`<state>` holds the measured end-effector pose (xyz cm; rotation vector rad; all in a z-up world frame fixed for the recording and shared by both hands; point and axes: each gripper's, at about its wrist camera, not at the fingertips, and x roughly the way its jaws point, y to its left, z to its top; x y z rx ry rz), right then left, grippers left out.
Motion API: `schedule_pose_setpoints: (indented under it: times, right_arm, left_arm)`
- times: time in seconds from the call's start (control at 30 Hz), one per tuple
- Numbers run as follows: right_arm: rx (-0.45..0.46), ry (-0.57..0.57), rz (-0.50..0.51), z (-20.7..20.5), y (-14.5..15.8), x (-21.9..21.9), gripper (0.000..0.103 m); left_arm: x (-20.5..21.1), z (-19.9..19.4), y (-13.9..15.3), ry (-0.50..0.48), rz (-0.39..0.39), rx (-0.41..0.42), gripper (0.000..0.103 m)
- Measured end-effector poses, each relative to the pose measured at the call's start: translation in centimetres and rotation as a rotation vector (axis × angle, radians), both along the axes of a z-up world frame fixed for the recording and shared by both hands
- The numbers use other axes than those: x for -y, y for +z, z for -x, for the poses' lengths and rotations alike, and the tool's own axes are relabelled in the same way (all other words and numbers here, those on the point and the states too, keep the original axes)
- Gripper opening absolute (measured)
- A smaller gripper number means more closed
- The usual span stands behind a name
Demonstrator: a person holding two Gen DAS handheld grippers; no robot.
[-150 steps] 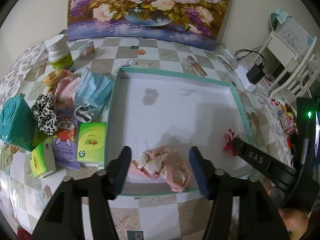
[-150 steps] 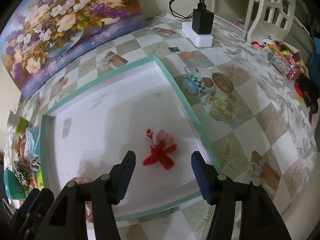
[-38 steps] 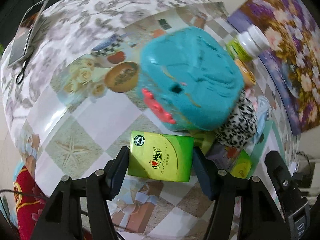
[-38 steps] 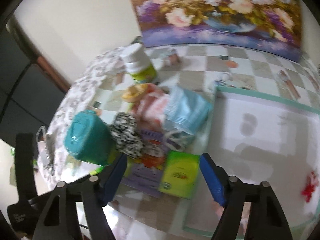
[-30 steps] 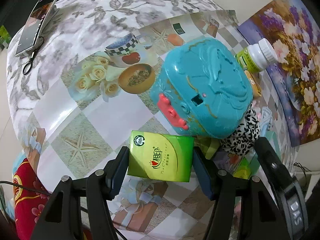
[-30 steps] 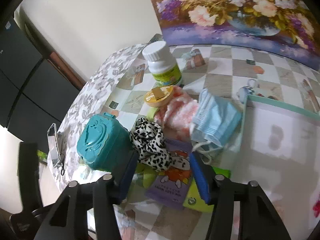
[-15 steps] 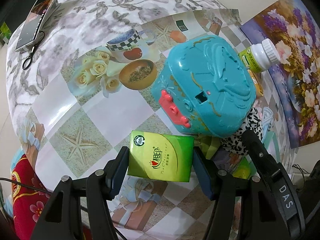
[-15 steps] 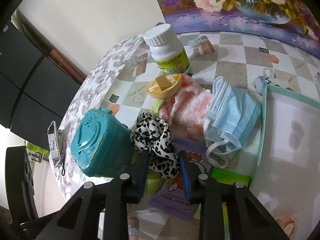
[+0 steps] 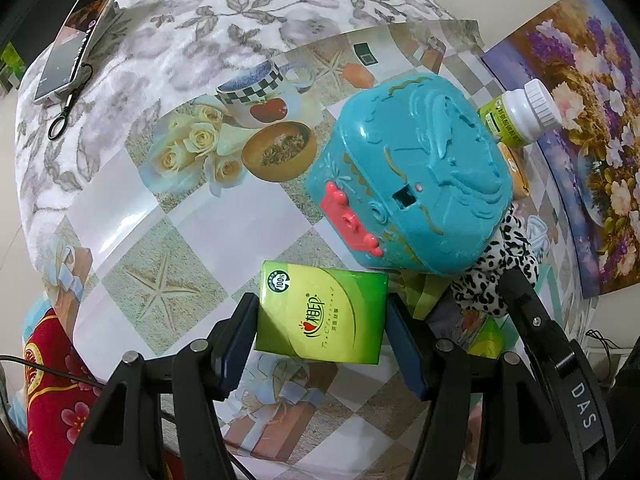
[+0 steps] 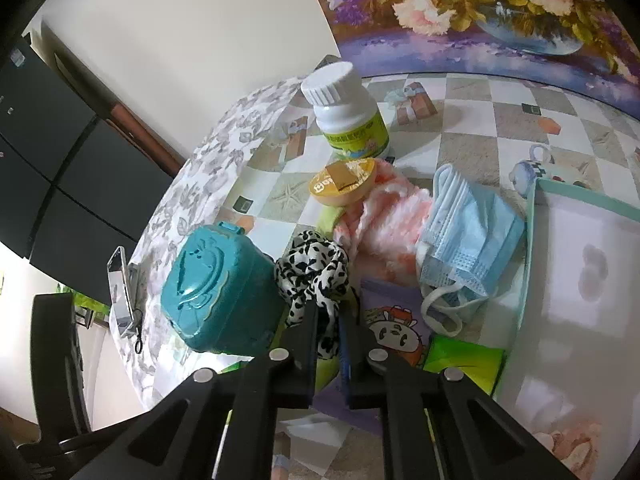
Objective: Organize soft objects
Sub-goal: 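Grasp the green tissue pack with the left tool while the right tool grasps the leopard scrunchie, then carry the tissue pack and scrunchie into the white tray and release both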
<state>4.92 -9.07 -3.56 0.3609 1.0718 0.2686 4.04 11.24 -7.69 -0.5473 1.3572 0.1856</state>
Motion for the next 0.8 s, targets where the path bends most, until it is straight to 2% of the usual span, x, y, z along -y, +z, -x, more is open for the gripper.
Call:
schedule_pose_setpoints:
  times: [0.47, 0.8]
  right_arm:
    - [0.048, -0.037, -0.037, 2.2, 2.8, 1.4, 0.009]
    - [0.122, -0.087, -0.042, 4.8, 6.3, 3.1, 0.009]
  left_arm:
    - [1.3, 0.9, 1.7, -0.040, -0.032, 0.048, 0.065]
    - [3.6, 2.5, 4.6, -0.120, -0.084, 0.149, 0.065]
